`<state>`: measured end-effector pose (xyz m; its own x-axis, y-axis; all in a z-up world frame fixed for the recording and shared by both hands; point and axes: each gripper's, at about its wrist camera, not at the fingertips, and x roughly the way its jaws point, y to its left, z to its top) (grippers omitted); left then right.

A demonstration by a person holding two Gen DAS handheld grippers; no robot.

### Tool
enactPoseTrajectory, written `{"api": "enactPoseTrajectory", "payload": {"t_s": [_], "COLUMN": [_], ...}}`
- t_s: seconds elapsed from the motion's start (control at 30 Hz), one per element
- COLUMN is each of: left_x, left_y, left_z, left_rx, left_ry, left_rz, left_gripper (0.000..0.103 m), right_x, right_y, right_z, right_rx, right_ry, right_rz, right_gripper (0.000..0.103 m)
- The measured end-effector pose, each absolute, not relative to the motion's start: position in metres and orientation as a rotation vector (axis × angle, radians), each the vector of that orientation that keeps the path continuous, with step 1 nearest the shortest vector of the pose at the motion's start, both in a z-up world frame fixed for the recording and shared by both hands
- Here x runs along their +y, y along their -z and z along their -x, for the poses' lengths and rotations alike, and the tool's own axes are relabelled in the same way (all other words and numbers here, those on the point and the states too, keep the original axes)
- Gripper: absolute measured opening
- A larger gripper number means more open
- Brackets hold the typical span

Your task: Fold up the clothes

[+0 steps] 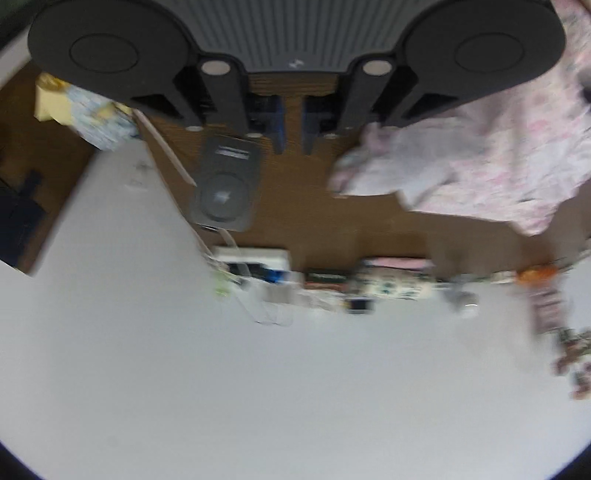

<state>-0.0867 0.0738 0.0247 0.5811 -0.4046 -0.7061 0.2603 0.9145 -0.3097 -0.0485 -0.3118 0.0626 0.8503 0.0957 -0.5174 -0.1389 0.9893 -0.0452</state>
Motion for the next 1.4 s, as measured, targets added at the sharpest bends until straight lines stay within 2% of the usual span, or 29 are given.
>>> {"api": "enactPoseTrajectory", "payload": {"t_s": [0.07,0.23,0.27,0.33,0.37,0.4,0.43,0.57,0.73,0.87,0.93,1.0,1.03,1.07,1.1,1.17,1.27,1.4], "left_x": [0.074,0.072,0.072,0.072,0.072,0.072,0.073,0.075,0.077,0.078,0.079,0.08,0.081,0.081,0.082,0.083,0.083,0.083], "left_y": [-0.025,-0.025,-0.024,-0.024,-0.024,-0.024,-0.024,-0.024,-0.025,-0.025,-0.026,-0.026,-0.026,-0.026,-0.026,-0.025,-0.025,-0.025], "left_z": [0.088,0.09,0.09,0.089,0.089,0.09,0.09,0.088,0.088,0.088,0.086,0.084,0.084,0.084,0.084,0.084,0.084,0.086], "left_rx": [0.866,0.857,0.854,0.852,0.852,0.852,0.852,0.857,0.86,0.864,0.867,0.867,0.866,0.865,0.863,0.862,0.859,0.853], "left_ry": [0.389,0.372,0.369,0.363,0.362,0.364,0.366,0.375,0.378,0.381,0.383,0.379,0.379,0.379,0.38,0.38,0.38,0.379], "left_rz": [0.179,0.18,0.184,0.193,0.195,0.196,0.198,0.197,0.195,0.193,0.187,0.186,0.185,0.183,0.181,0.182,0.182,0.173], "left_gripper": [0.024,0.024,0.024,0.024,0.024,0.024,0.024,0.024,0.024,0.024,0.024,0.024,0.024,0.024,0.024,0.024,0.024,0.024], "right_x": [-0.279,-0.191,-0.175,-0.161,-0.161,-0.163,-0.172,-0.225,-0.292,-0.337,-0.354,-0.352,-0.347,-0.342,-0.335,-0.311,-0.261,-0.204], "right_y": [-0.055,-0.024,-0.017,-0.007,-0.006,-0.006,-0.013,-0.045,-0.075,-0.071,-0.063,-0.063,-0.067,-0.072,-0.076,-0.078,-0.063,-0.029], "right_z": [0.049,0.019,0.011,-0.006,-0.013,-0.02,-0.024,-0.028,0.003,0.033,0.043,0.061,0.072,0.084,0.095,0.115,0.139,0.137], "right_rx": [0.524,0.515,0.518,0.572,0.599,0.625,0.635,0.617,0.573,0.62,0.66,0.632,0.592,0.555,0.523,0.493,0.455,0.479], "right_ry": [-0.263,-0.414,-0.429,-0.448,-0.445,-0.44,-0.414,-0.278,-0.148,-0.064,0.015,0.073,0.046,-0.009,-0.09,-0.34,-0.702,-0.714], "right_rz": [0.198,0.532,0.589,0.605,0.575,0.541,0.472,0.274,0.206,0.195,0.192,0.214,0.214,0.199,0.174,0.146,0.207,0.358], "right_gripper": [0.065,0.063,0.06,0.042,0.016,0.0,0.003,0.002,0.002,0.003,0.007,0.028,0.036,0.05,0.056,0.056,0.072,0.069]}}
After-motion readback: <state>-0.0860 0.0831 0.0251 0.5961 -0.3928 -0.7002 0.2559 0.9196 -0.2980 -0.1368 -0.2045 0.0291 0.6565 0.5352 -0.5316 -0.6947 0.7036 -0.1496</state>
